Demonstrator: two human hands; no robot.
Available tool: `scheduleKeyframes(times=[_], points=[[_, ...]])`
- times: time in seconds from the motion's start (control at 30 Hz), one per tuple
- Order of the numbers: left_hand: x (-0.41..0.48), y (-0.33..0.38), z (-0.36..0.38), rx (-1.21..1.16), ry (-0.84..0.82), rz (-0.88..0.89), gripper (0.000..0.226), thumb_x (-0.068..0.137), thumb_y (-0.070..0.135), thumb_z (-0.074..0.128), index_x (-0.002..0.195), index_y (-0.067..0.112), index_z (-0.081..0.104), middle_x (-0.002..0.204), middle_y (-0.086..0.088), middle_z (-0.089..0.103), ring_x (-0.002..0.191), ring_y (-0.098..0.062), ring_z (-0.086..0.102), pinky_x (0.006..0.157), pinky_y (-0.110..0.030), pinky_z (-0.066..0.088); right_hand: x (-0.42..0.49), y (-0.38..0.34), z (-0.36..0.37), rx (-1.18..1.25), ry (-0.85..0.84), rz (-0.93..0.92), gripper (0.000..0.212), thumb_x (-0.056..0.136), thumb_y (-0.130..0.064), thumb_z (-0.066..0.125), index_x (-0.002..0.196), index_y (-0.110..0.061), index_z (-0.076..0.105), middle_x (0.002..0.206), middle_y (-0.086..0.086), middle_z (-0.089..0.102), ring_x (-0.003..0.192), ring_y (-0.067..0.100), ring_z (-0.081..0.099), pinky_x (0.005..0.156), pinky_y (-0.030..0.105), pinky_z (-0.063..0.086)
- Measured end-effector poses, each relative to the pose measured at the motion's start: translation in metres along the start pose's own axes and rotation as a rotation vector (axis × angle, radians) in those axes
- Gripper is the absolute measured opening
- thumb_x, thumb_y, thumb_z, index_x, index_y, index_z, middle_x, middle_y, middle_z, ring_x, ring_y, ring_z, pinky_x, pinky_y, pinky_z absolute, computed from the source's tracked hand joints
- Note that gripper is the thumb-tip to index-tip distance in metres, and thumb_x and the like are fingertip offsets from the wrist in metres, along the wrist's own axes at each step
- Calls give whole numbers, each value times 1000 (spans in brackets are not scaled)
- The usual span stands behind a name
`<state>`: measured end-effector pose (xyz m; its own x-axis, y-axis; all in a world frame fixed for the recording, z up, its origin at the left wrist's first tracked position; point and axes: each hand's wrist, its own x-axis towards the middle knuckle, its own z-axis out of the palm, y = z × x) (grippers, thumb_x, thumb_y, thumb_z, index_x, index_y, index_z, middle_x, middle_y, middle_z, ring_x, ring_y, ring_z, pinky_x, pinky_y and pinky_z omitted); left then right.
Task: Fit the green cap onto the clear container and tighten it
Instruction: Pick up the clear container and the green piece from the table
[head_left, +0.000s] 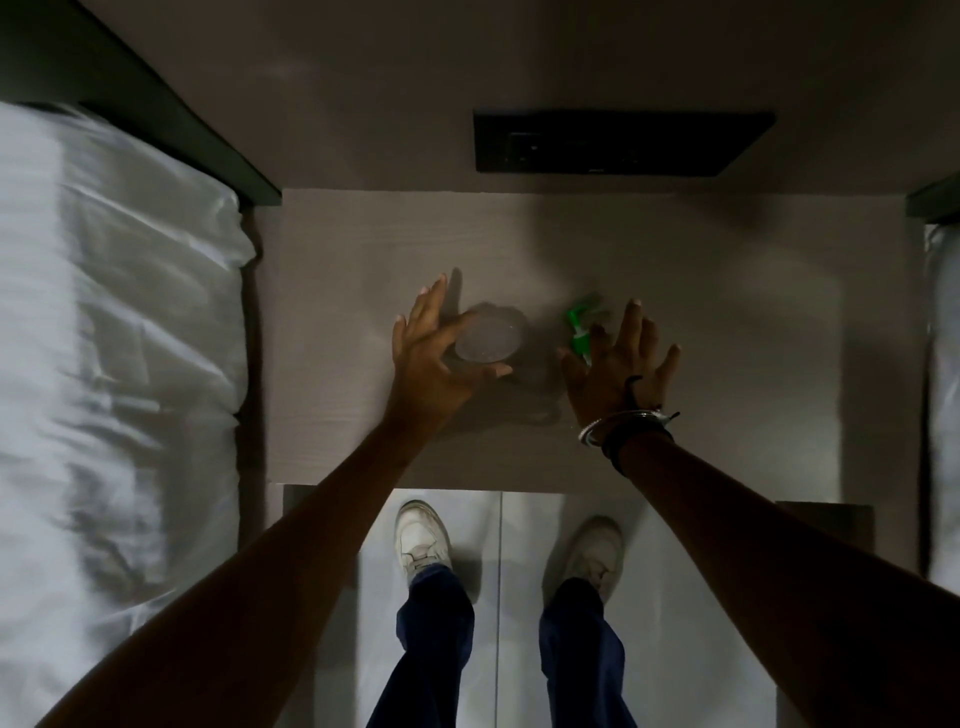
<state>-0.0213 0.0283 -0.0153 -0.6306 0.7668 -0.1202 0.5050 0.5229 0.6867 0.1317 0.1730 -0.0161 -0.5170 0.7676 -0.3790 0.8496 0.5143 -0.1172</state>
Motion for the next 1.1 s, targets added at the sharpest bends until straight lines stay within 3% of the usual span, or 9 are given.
scheduleKeyframes(times=[0.33, 0.53, 0.6, 0.7, 0.8, 0.97, 1.1], points=[[-3, 11, 8, -20, -47, -20, 60, 62, 56, 76, 113, 27, 65, 157, -15, 12, 144, -34, 8, 111, -58, 7, 5, -11, -4, -7, 25, -1, 41, 86, -48, 55, 109, -15, 65, 150, 14, 31, 140, 34, 24, 113, 63, 18], [-9, 18, 7, -37, -27, -27, 75, 64, 61, 71, 130, 31, 50, 158, -14, 7, 145, -30, 3, 111, -57, 1, 7, -13, -10, 15, 38, 32, 35, 84, -37, 58, 103, -9, 67, 143, 13, 38, 138, 33, 26, 112, 63, 19], [-10, 20, 5, -51, -26, -32, 70, 65, 58, 72, 127, 30, 54, 158, -14, 9, 145, -30, 4, 112, -59, 1, 4, -11, -17, 66, 74, 46, 35, 84, -36, 58, 102, -7, 66, 145, 13, 37, 139, 33, 26, 112, 62, 19], [-11, 20, 4, -76, -27, -57, 58, 66, 51, 76, 118, 30, 61, 159, -10, 10, 145, -28, 3, 112, -55, -2, -4, -12, -35, 220, 154, 108, 32, 80, -37, 61, 96, -11, 70, 147, 9, 39, 139, 31, 27, 112, 58, 22], [-10, 19, 2, -11, -39, -37, 56, 67, 48, 77, 116, 27, 63, 158, -12, 13, 145, -31, 6, 112, -60, 2, -11, -16, -61, 562, 250, 161, 23, 76, -36, 72, 86, -15, 71, 145, 8, 45, 137, 29, 34, 112, 50, 27], [-5, 17, -3, 75, -127, 35, 60, 66, 51, 75, 120, 28, 60, 157, -14, 13, 144, -36, 6, 112, -62, 5, -13, -19, -104, 1034, 299, 200, 24, 80, -22, 74, 91, -1, 71, 127, 18, 60, 118, 27, 57, 101, 34, 45], [-3, 19, 1, 130, -157, 45, 58, 66, 50, 76, 118, 30, 59, 158, -13, 13, 144, -36, 7, 111, -60, 6, -24, -23, -123, 1126, 421, 178, 19, 82, -18, 73, 91, -2, 68, 122, 21, 62, 113, 31, 60, 99, 44, 48]])
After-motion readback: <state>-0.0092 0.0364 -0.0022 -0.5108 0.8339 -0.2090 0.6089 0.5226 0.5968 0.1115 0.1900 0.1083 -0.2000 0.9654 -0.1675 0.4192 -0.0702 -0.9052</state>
